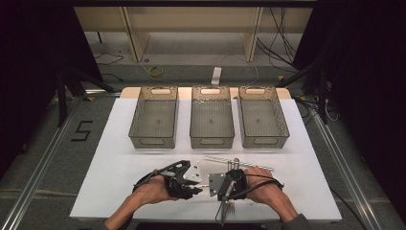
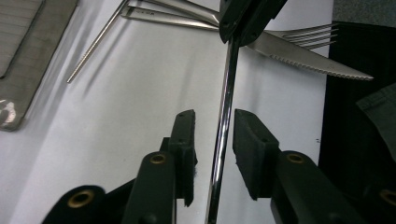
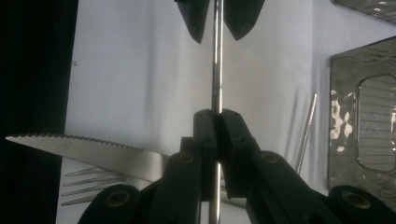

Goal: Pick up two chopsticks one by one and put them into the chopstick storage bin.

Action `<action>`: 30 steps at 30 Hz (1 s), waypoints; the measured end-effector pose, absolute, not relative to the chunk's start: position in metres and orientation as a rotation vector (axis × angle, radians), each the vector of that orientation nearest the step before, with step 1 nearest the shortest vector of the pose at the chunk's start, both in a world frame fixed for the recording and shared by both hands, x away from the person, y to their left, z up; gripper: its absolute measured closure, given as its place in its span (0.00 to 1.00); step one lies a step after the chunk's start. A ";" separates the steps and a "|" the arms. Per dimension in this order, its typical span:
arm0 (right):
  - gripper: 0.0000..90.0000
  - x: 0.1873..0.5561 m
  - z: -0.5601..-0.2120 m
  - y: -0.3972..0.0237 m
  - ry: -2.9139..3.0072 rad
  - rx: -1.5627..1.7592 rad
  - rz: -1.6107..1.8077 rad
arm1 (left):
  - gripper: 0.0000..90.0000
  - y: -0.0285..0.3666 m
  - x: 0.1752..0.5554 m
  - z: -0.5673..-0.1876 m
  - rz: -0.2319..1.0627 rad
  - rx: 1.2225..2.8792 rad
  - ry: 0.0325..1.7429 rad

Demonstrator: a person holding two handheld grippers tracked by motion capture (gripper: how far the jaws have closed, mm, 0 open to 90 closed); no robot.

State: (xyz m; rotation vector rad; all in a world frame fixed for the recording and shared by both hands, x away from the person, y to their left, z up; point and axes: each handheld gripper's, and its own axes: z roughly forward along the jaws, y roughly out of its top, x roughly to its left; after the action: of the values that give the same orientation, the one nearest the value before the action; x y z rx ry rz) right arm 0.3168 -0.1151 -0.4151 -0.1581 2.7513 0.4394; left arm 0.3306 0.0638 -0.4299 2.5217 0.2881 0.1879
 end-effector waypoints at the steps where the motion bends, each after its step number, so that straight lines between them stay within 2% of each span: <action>1: 0.96 0.317 -0.415 -0.115 2.749 -0.165 0.440 | 0.80 0.063 0.331 -0.430 0.184 2.529 0.282; 6: 0.96 0.316 -0.416 -0.114 2.760 -0.163 0.429 | 0.90 0.062 0.331 -0.430 0.162 2.533 0.274; 13: 0.92 0.318 -0.417 -0.115 2.753 -0.170 0.448 | 0.94 0.063 0.330 -0.430 0.129 2.532 0.245; 17: 0.69 0.323 -0.410 -0.123 2.725 -0.048 0.526 | 0.95 0.068 0.333 -0.429 0.143 2.518 0.290; 20: 0.57 0.328 -0.401 -0.134 2.685 0.092 0.619 | 0.95 0.075 0.341 -0.429 0.193 2.465 0.396; 25: 0.45 0.338 -0.393 -0.157 2.615 0.303 0.820 | 0.95 0.088 0.350 -0.427 0.200 2.399 0.530; 30: 0.40 0.347 -0.400 -0.177 2.561 0.504 0.982 | 0.95 0.102 0.359 -0.424 0.223 2.337 0.632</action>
State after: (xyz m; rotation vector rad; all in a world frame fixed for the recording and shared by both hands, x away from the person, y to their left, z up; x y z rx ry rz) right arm 0.3466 -0.1768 -0.4000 0.5038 2.5608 0.9822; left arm 0.3587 0.1018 -0.4237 2.3369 0.6322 0.2231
